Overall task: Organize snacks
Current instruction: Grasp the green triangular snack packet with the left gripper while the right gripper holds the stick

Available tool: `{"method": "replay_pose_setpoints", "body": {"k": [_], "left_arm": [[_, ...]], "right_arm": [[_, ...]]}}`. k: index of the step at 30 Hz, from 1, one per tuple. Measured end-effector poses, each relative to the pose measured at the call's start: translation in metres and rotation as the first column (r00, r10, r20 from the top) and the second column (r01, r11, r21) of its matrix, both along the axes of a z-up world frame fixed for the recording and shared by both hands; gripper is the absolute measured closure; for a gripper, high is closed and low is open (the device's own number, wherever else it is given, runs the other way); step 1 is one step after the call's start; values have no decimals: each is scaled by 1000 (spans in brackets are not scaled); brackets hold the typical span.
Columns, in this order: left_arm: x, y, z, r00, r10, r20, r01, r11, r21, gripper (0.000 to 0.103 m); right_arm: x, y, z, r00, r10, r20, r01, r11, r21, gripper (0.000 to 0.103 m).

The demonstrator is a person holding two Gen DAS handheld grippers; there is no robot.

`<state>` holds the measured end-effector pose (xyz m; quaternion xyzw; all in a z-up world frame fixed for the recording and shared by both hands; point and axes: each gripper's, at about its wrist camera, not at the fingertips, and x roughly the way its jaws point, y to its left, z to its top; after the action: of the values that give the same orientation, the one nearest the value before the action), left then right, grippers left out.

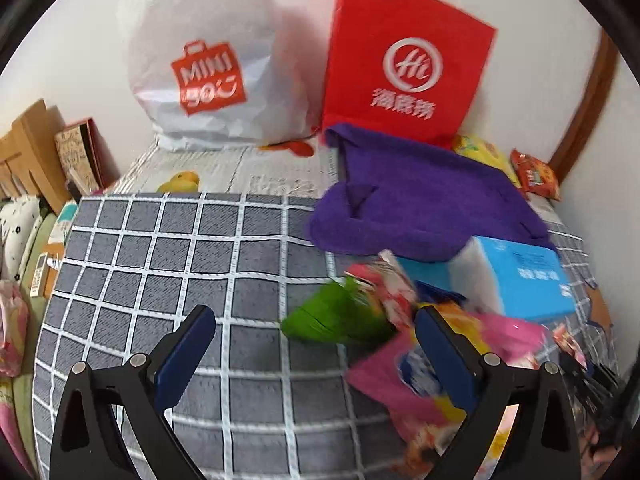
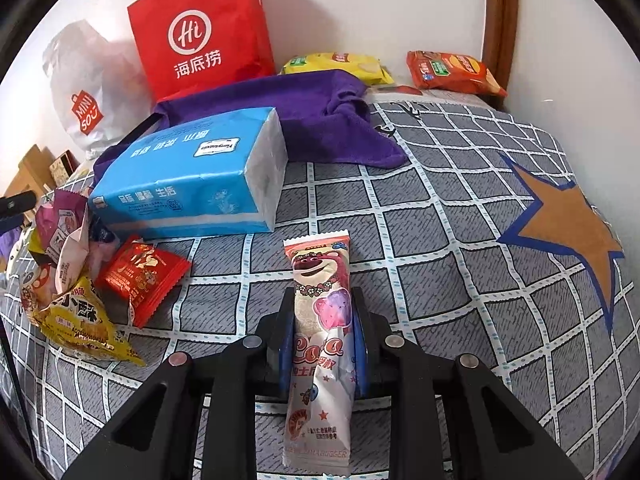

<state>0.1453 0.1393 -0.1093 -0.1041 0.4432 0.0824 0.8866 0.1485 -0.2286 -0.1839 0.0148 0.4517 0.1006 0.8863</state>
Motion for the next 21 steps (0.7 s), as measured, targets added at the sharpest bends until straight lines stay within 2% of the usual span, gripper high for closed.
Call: {"method": "replay_pose_setpoints", "body": {"k": [3, 5, 6, 8, 9, 10, 12, 16, 21], "left_arm": [[15, 10, -17, 999, -15, -29, 13, 996, -92, 11], [21, 12, -27, 999, -21, -43, 16, 992, -123, 17], [23, 12, -32, 999, -23, -50, 16, 991, -133, 24], [25, 14, -39, 999, -27, -42, 19, 984, -176, 31], [25, 16, -41, 999, -27, -39, 18, 979, -201, 44], [25, 17, -42, 999, -28, -34, 20, 976, -216, 51], [22, 17, -42, 999, -38, -18, 33, 971, -238, 55], [11, 18, -37, 999, -34, -12, 30, 973, -231, 57], [-16, 23, -31, 999, 16, -33, -21, 984, -178, 57]], "right_arm": [[1, 2, 0, 1000, 2, 2, -2, 1000, -16, 79], [0, 3, -1, 1000, 5, 3, -4, 1000, -24, 79], [0, 4, -1, 1000, 5, 4, -5, 1000, -26, 79], [0, 5, -1, 1000, 6, 4, -6, 1000, -30, 79], [0, 5, -1, 1000, 6, 4, -6, 1000, -30, 79], [1, 5, -1, 1000, 9, 4, -9, 999, -31, 78], [1, 5, -1, 1000, 11, 5, -11, 999, -35, 78], [1, 6, -2, 1000, 13, 5, -13, 999, -39, 77], [1, 6, -1, 1000, 13, 5, -13, 999, -34, 77]]}}
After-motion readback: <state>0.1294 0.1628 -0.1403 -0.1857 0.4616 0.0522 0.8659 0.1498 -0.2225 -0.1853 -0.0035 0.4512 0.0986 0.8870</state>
